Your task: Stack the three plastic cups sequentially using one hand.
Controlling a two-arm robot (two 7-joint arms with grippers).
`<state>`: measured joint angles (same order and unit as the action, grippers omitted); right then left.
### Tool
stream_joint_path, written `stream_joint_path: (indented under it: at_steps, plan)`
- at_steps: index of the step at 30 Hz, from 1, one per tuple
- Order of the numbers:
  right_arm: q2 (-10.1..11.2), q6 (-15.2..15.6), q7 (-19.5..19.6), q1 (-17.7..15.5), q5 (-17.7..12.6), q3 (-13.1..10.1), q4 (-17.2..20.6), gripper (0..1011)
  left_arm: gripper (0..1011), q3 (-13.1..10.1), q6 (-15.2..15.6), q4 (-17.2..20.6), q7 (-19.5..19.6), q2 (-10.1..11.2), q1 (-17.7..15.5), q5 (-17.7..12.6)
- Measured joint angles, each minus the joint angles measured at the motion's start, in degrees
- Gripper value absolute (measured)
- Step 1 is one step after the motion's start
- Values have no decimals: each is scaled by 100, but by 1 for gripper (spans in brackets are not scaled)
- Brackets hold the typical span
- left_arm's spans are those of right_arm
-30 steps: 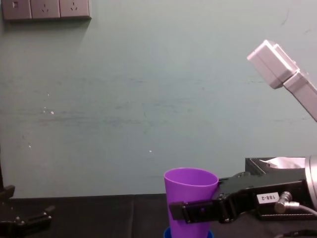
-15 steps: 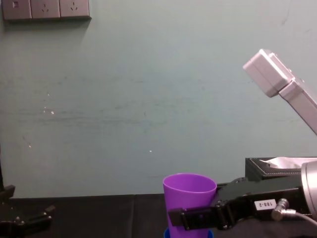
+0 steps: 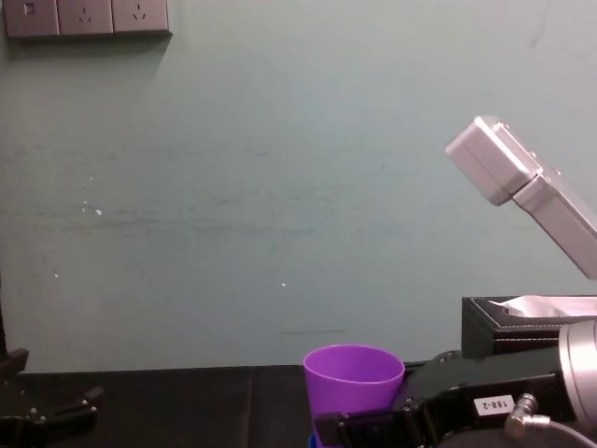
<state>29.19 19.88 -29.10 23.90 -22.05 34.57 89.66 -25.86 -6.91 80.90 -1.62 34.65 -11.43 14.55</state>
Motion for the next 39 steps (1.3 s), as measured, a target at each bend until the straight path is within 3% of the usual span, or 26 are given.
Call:
stream_joint_path:
  at_steps: [33, 39]
  plan:
    - [-94, 26, -26, -20, 116, -1, -103, 723, 1000, 0, 0, 0, 0, 0, 0, 0]
    - [-91, 24, -27, -20, 114, -4, -99, 879, 1000, 0, 0, 0, 0, 0, 0, 0]
